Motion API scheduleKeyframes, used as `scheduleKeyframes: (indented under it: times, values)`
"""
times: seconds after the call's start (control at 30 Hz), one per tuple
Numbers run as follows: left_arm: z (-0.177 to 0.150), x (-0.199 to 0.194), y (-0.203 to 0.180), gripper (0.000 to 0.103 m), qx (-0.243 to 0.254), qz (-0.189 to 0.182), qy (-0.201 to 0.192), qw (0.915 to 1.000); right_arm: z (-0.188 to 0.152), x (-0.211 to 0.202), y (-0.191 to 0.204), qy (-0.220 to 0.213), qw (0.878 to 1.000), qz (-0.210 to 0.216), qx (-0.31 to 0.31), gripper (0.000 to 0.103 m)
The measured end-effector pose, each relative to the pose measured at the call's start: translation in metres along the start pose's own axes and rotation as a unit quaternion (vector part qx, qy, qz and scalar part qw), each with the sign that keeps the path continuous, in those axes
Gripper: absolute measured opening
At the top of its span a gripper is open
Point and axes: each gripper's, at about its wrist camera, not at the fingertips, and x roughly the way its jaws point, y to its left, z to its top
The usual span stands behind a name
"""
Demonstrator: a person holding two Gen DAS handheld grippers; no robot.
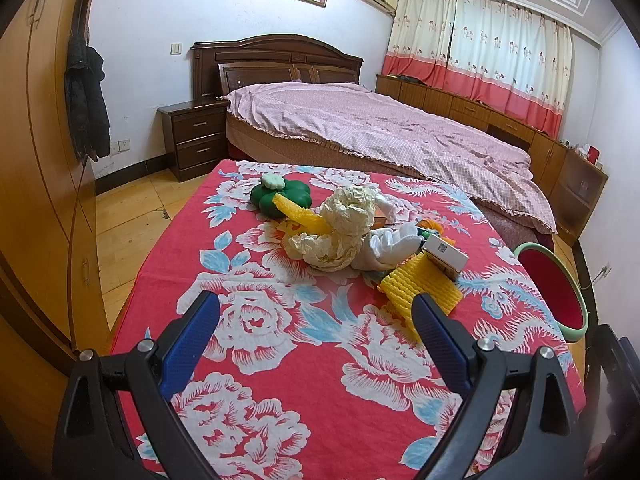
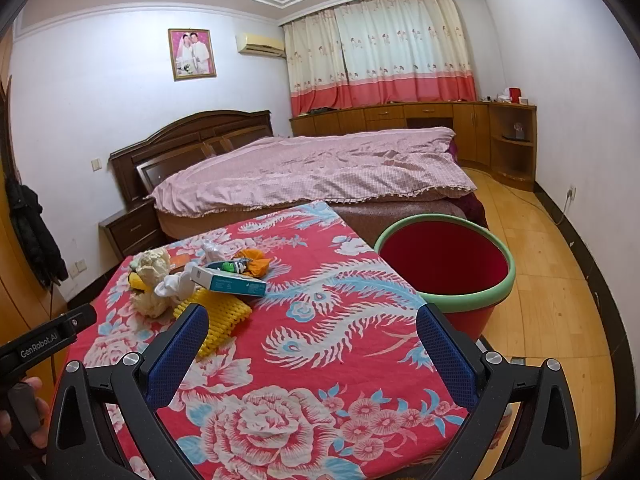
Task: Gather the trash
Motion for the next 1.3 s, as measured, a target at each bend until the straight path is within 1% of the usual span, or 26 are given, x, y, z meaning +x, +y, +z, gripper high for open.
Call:
scheduleKeyframes:
  times: [0.3, 0.6, 0.8, 1.07, 1.2, 1.3]
  values:
    - [-0.002, 0.000, 0.002, 0.096, 0.001, 0.001, 0.001, 1.0000, -0.001, 0.004, 0.000, 0.007, 1.000, 0.004, 0.007, 0.103]
    - [0.000, 0.017, 0.014, 0.096, 0.005, 0.004, 0.025, 0.9997, 0.004, 0.018, -0.001, 0.021, 1.000, 0.004, 0.002, 0.103]
    - [0.013, 0.038, 0.023, 0.096, 0.004, 0.014, 0.040, 0.9991, 0.012, 0.038, 0.001, 0.041, 0.999, 0.012, -0.004, 0.103]
    - [0.032, 0.069, 0.029, 0.095, 0.002, 0.015, 0.060, 0.9981, 0.024, 0.065, 0.013, 0.062, 0.997, 0.034, -0.013, 0.103]
    - [0.042, 0.080, 0.026, 0.094, -0.003, -0.004, 0.072, 0.9974, 0.027, 0.079, 0.022, 0.076, 0.996, 0.040, -0.019, 0.103]
    - [0.051, 0.087, 0.017, 0.094, 0.007, -0.011, 0.072, 0.9973, 0.028, 0.089, 0.024, 0.085, 0.995, 0.041, -0.020, 0.103]
